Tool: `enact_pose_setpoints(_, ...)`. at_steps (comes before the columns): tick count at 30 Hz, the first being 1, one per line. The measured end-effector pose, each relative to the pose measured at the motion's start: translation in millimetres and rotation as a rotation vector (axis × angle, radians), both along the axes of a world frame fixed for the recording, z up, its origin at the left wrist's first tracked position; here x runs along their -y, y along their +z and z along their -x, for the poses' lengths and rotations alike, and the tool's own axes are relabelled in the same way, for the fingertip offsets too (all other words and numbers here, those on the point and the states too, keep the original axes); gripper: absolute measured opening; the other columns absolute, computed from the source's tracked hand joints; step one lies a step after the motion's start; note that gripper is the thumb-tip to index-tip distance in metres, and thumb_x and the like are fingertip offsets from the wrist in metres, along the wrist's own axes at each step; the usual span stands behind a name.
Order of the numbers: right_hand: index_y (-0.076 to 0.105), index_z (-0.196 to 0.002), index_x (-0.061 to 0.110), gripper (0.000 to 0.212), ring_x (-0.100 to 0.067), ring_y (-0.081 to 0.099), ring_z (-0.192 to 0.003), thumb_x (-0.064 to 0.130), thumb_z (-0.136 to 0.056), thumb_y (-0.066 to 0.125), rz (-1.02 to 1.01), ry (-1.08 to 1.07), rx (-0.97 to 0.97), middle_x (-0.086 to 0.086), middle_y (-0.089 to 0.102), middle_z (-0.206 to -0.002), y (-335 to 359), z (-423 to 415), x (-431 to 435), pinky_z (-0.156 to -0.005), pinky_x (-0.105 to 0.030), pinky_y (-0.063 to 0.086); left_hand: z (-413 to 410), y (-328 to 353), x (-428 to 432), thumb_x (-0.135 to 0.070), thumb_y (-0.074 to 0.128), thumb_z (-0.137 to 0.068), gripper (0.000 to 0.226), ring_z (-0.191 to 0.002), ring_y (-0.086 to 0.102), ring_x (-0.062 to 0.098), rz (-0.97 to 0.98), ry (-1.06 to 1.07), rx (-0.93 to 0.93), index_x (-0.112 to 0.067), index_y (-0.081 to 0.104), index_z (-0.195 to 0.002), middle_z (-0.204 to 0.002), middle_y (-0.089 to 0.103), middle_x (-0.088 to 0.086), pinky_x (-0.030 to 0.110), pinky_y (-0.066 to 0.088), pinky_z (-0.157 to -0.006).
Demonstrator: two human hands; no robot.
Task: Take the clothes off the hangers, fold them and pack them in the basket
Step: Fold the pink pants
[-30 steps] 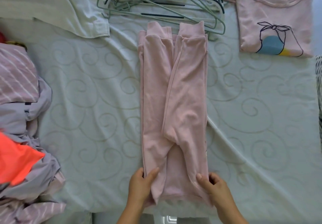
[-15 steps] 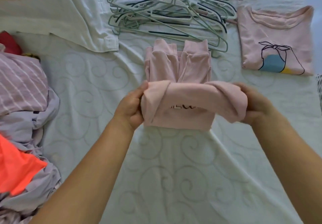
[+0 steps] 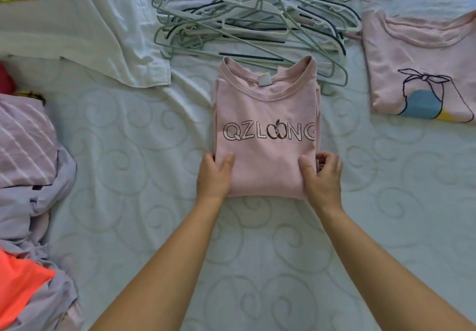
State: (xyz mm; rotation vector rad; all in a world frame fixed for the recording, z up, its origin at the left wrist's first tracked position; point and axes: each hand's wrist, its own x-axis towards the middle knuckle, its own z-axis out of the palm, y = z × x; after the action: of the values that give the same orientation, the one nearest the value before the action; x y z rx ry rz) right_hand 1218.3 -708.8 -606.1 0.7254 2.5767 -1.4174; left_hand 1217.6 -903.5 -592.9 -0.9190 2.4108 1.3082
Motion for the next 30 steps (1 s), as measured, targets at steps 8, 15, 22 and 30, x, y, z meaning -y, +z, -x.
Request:
enact_pose_setpoints(8,0.048,-0.072,0.016,0.028,-0.009,0.045,-0.06,0.043,-0.076,0.053,0.111,0.004,0.172,0.006,0.05,-0.065,41,-64,-11,-0.056,-0.025,0.035,-70,22,4,-0.047,0.041,-0.085,0.038,-0.06,0.038,0.017,-0.073,-0.01,-0.141,-0.015,0.035,-0.066,-0.06,0.04,-0.003,0.028,0.029,-0.057)
enact_pose_setpoints(15,0.059,-0.063,0.045,0.035,-0.006,0.053,-0.068,0.016,-0.083,0.067,0.004,0.04,0.428,0.005,0.048,-0.074,25,-195,-28,-0.067,-0.01,0.037,-203,11,9,-0.037,0.05,-0.091,0.024,-0.081,0.055,-0.016,-0.116,-0.061,0.06,-0.061,0.054,-0.087,-0.084,0.063,-0.031,0.002,0.039,-0.07)
enact_pose_setpoints(22,0.051,-0.063,0.007,0.039,-0.015,0.039,-0.061,0.031,-0.093,0.054,0.199,-0.029,0.248,-0.001,0.046,-0.063,29,-97,-22,-0.057,-0.032,0.031,-102,7,8,-0.046,0.055,-0.081,0.037,-0.084,0.049,0.015,0.021,-0.049,-0.174,-0.013,0.06,-0.097,-0.093,0.05,0.003,0.023,0.04,-0.078)
enact_pose_setpoints(30,0.05,-0.074,0.02,0.021,-0.017,0.05,-0.07,0.029,-0.089,0.061,0.112,-0.072,0.092,0.003,0.054,-0.072,16,-100,-29,-0.06,-0.02,0.037,-81,-5,8,-0.018,0.062,-0.086,0.015,-0.079,0.046,0.021,0.011,0.082,-0.197,-0.015,0.049,-0.079,-0.086,0.046,0.002,0.019,0.033,-0.071)
